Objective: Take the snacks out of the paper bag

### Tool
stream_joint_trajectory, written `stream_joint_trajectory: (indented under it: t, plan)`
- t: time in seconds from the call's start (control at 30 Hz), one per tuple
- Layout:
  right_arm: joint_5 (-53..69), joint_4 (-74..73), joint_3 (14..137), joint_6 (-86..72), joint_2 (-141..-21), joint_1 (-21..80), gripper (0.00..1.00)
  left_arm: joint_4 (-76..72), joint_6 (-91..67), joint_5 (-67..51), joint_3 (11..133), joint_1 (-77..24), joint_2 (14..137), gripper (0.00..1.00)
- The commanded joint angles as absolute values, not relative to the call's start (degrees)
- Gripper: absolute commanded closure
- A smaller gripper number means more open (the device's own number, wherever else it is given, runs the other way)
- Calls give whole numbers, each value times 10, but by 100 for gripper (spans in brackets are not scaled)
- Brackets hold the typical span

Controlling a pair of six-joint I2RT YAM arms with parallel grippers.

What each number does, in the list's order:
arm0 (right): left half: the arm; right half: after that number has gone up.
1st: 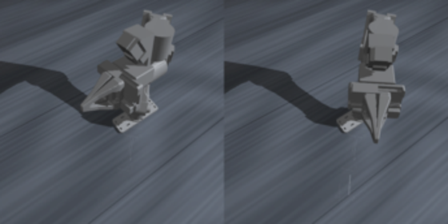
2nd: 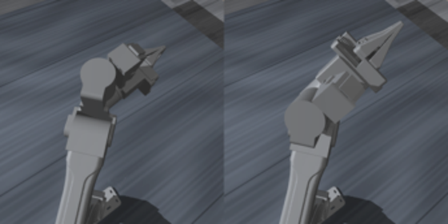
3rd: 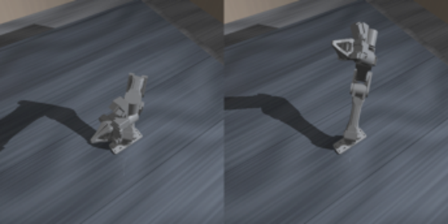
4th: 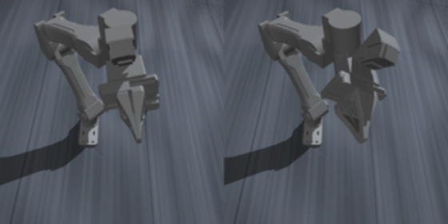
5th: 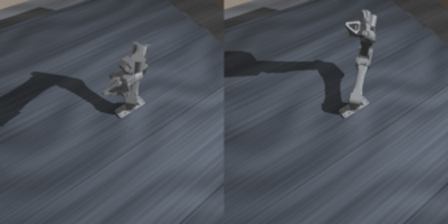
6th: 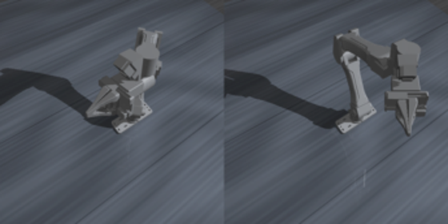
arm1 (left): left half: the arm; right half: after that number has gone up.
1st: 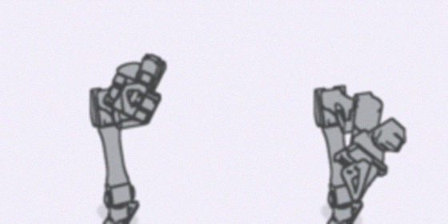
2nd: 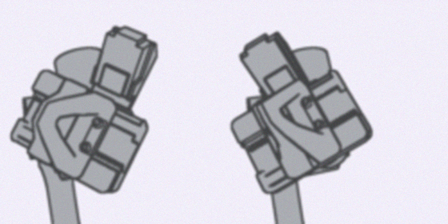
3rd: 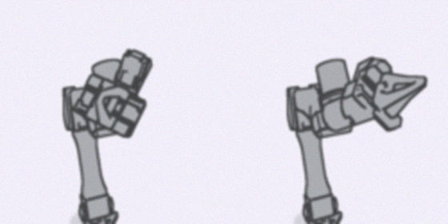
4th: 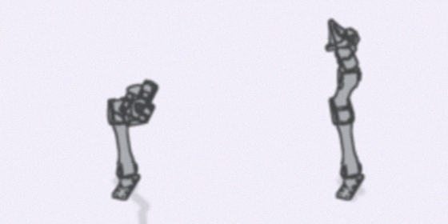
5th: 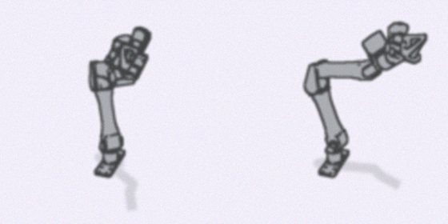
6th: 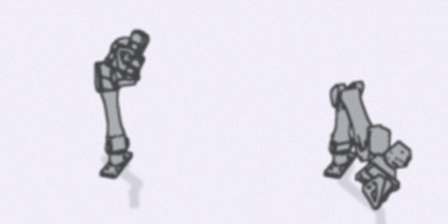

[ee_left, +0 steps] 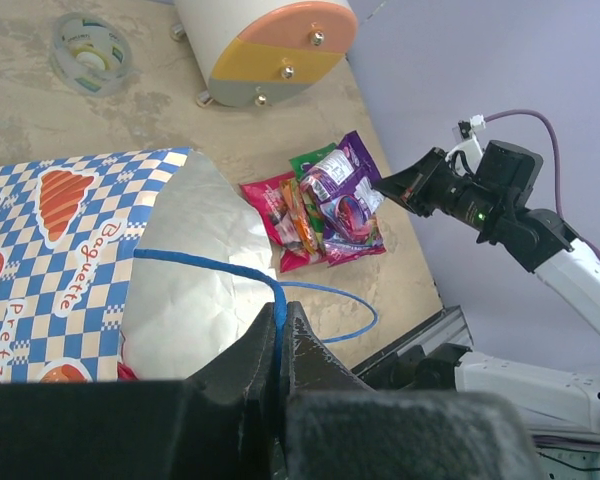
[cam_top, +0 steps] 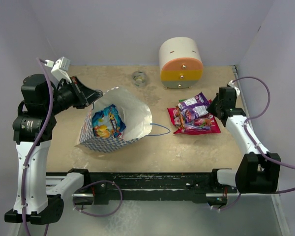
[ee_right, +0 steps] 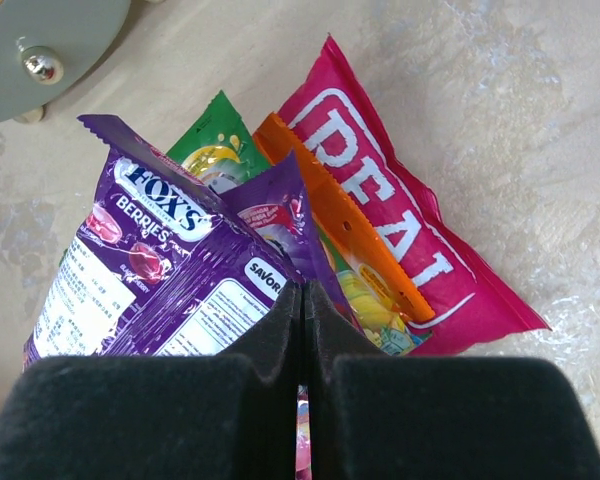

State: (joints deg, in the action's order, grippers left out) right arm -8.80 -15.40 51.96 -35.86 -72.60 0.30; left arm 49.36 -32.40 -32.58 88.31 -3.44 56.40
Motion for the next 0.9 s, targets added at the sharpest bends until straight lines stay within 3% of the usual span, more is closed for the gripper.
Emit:
stream_joint_trajectory:
  t: [0.0,0.13,0.87]
  plan:
    - [-69,-114,514,-338,-731,1,100,470,-333,-345,896,-36,558,100]
    - [-74,-119,522,-327,-742,1,98,472,-337,-347,890,-36,551,100]
    - [-86,-245,650,-217,-674,1,33,493,-350,-330,907,-36,553,100]
